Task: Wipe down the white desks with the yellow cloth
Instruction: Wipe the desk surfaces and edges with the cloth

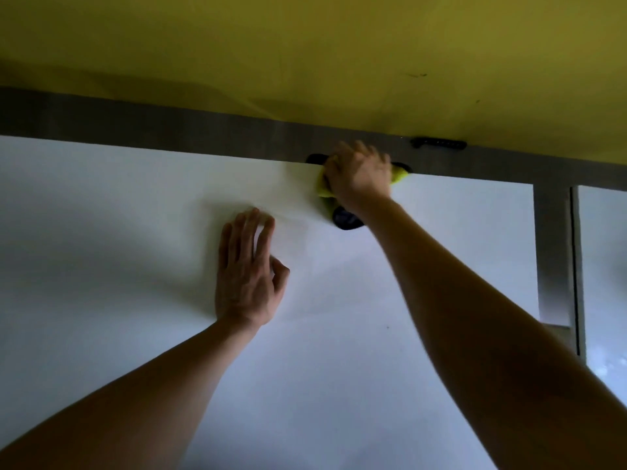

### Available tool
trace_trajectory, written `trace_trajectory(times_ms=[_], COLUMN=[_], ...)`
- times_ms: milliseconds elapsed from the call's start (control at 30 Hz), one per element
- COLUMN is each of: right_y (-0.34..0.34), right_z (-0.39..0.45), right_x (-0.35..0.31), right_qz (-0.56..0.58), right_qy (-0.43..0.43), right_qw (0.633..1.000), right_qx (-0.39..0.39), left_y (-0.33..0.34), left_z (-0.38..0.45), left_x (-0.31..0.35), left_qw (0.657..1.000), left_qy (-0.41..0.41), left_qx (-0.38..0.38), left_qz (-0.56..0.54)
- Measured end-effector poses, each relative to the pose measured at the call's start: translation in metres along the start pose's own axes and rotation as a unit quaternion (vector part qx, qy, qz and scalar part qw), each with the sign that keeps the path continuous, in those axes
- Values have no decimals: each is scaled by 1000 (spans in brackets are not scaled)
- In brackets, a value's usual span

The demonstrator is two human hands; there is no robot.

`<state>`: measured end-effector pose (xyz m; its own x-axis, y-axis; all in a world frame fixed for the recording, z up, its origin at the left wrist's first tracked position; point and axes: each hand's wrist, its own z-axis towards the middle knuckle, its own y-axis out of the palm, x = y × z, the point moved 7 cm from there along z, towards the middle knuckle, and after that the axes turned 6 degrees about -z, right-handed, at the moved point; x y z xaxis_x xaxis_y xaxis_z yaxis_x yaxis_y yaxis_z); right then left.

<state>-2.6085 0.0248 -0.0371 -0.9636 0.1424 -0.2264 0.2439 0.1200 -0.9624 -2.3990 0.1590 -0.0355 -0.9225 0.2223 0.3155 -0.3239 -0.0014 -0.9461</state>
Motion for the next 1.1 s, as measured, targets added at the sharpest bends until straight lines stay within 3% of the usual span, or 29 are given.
trace_trajectory(times_ms=[133,233,300,500,633,767,967,1100], right_y=[16,20,14,-28,-40,-30,1,2], right_z=[13,13,4,-33,-35,-36,-24,-20], right_x=[-88,-97,-62,138,178,147,0,-28], right_qz=[13,8,18,-7,-11,-19,0,6], right_qy=[-81,-106,-85,101,159,171,39,-3], right_qw=[997,994,996,994,986,983,996,995], right_qx=[2,-1,17,44,58,66,85,103], left_y=[5,4,2,-1,-2,1,6,8], left_z=[-1,-3,-2,-1,-2,-2,-2,-3], left_x=[-4,-6,-4,-1,3,0,-1,-3], left_qw=[1000,1000,1000,1000,1000,1000,1000,1000], left_qy=[4,6,12,20,10,12,16,23], left_qx=[-19,-18,-3,3,9,4,1,5], left_qz=[11,6,-6,-4,-6,-5,4,10])
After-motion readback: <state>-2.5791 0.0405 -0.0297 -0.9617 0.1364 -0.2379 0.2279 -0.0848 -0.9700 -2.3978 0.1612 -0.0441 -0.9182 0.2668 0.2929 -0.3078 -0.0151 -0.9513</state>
